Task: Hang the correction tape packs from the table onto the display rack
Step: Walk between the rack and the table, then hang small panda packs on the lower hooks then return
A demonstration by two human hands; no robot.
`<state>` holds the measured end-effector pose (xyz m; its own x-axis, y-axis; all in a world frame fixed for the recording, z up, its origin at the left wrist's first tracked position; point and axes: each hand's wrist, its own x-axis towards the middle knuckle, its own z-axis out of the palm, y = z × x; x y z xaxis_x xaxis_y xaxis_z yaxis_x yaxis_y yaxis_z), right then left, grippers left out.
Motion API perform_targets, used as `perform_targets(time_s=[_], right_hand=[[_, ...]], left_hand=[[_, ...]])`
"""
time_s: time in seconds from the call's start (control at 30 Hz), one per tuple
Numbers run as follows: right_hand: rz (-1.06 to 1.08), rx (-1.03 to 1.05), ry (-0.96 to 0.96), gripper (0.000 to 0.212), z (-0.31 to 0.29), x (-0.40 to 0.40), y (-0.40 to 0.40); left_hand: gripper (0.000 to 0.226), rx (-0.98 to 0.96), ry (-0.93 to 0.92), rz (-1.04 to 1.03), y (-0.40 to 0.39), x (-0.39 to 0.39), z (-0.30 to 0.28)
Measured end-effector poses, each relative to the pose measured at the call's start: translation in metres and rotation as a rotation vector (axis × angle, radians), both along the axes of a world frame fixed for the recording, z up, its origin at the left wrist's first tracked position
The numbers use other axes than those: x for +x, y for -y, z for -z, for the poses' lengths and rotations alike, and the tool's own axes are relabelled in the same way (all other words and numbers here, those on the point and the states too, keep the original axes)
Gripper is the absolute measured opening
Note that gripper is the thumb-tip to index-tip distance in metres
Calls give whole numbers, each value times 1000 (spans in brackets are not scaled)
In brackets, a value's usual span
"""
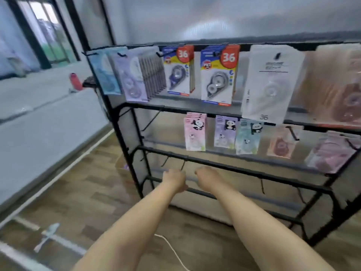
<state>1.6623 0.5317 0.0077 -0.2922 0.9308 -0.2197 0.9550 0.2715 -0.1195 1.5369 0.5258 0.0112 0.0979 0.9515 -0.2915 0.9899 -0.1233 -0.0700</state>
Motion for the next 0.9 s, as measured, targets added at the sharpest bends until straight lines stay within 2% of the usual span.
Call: perform_targets(time_s=[0.17,0.4,0.67,0.9], right_hand=[[-325,41,12,40,-33,-167,24],[-728,120,-22,44,-55,-400,98],[-1014,136,-149,44,-77,-660,208],[-1201,99,-158,46,-63,-813,290]], left_hand=[[56,37,-9,-353,59,-162,-25],[58,94,-65,-722,181,-374,-68],[44,180,-63,-1065,319,-601,-89],[41,199,7,-1260,404,-740,-62]])
